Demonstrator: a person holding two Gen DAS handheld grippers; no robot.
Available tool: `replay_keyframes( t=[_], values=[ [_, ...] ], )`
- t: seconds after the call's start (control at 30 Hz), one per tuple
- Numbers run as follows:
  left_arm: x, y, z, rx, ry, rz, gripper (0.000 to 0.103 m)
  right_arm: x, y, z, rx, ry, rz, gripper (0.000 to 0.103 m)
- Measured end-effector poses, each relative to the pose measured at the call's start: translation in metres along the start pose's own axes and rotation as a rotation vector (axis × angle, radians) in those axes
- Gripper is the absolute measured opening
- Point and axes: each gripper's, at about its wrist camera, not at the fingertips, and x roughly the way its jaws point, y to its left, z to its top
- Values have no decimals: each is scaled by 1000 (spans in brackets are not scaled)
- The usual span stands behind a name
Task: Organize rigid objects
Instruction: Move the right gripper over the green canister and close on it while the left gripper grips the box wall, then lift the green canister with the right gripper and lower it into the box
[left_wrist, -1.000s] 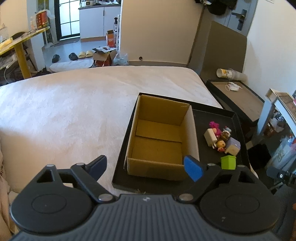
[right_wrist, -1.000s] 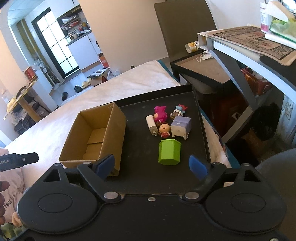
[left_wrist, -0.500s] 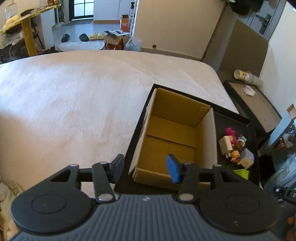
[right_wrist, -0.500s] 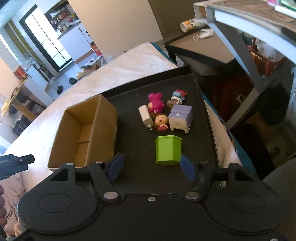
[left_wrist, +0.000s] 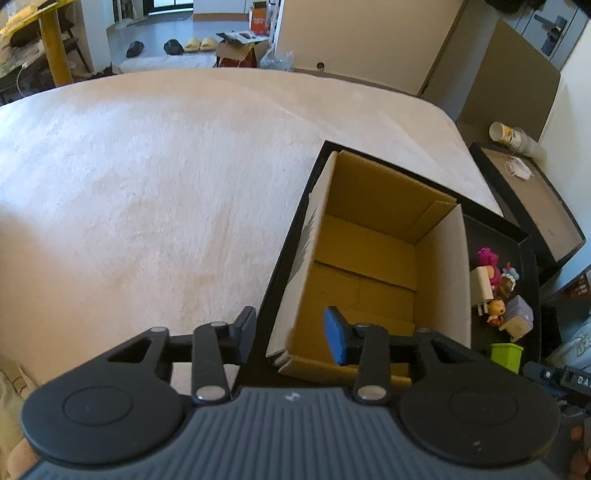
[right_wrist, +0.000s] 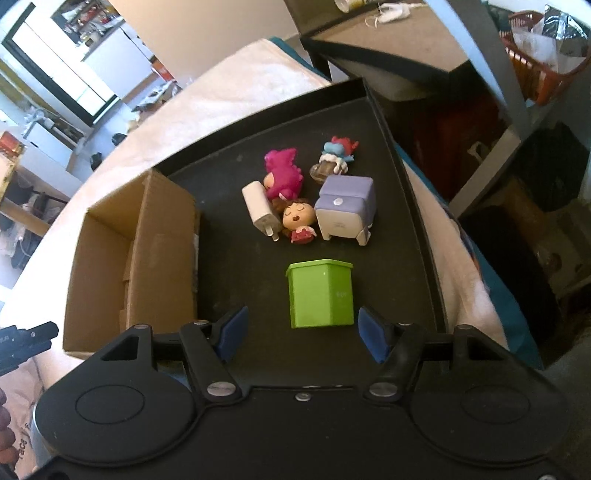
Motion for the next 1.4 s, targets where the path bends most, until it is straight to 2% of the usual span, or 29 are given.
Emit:
replay_keyframes(
  t=[0.27, 0.5, 0.7, 0.77, 1.07, 1.4],
  values=[
    [15, 5, 5, 7, 29, 13, 30, 27, -1, 5, 0, 34, -51, 65],
    [29, 5, 7, 12, 63, 5, 30, 37, -1, 7, 3, 58, -60, 64],
    [39, 0, 7, 32, 80, 0, 17, 51, -6, 8, 38, 96, -52, 52],
    [41, 0, 8, 32, 90, -4, 12, 54, -10, 9, 62, 103, -24, 49],
    [40, -7, 7, 78, 72, 16, 10, 42, -11, 10, 81, 95, 20, 48],
    [32, -9, -1, 99, 63, -14, 10, 16, 6, 17, 50, 38, 55, 48]
  ],
)
